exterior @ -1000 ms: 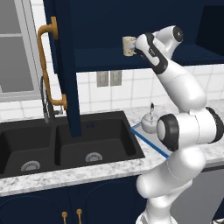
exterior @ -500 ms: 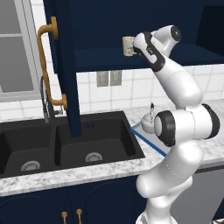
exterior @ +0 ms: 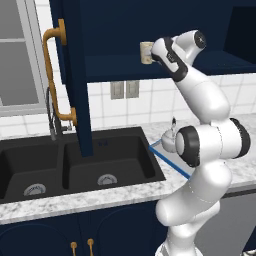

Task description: Pick the kettle from the counter and place it on the tray. Then pick the mug from the cabinet and place it on the tray. Then close the cabinet doors.

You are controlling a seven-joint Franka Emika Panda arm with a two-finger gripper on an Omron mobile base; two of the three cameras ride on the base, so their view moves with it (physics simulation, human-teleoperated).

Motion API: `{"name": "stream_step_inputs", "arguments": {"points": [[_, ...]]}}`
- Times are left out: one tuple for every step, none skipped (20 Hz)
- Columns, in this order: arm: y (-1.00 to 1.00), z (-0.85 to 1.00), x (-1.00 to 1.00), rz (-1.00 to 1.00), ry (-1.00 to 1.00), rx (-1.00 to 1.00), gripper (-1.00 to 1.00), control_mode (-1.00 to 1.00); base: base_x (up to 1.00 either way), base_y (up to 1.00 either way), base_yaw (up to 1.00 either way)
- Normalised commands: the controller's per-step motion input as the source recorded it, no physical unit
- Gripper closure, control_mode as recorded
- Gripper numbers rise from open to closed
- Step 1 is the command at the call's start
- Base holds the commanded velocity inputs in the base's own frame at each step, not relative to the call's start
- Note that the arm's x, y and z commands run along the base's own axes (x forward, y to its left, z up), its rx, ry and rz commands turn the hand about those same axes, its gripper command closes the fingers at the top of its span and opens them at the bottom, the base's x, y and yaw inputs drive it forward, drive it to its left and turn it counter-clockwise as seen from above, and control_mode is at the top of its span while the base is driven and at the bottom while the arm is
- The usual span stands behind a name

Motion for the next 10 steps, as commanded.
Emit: {"name": "stream_step_inputs", "arguments": {"points": [[0.01, -0.16, 0.12, 0.0, 0.0, 0.0, 1.0, -1.0, 0.0, 0.0, 0.0], [0.01, -0.19, 0.09, 0.0, 0.0, 0.0, 1.0, -1.0, 0.0, 0.0, 0.0], [0.0, -0.18, 0.06, 0.0, 0.0, 0.0, 1.0, -1.0, 0.0, 0.0, 0.0], [0.0, -0.16, 0.08, 0.01, 0.0, 0.0, 1.0, -1.0, 0.0, 0.0, 0.0], [0.0, -0.09, 0.02, 0.02, 0.0, 0.0, 1.0, -1.0, 0.0, 0.0, 0.0], [0.0, 0.0, 0.0, 0.04, 0.0, 0.0, 1.0, -1.0, 0.0, 0.0, 0.0], [0.0, 0.0, 0.0, 0.05, 0.0, 0.0, 1.0, -1.0, 0.0, 0.0, 0.0], [0.0, 0.0, 0.0, 0.05, 0.0, 0.0, 1.0, -1.0, 0.0, 0.0, 0.0], [0.0, 0.01, -0.02, 0.05, -0.01, 0.0, 1.0, -1.0, 0.0, 0.0, 0.0], [0.0, 0.08, -0.12, 0.06, -0.01, 0.0, 1.0, -1.0, 0.0, 0.0, 0.0]]}}
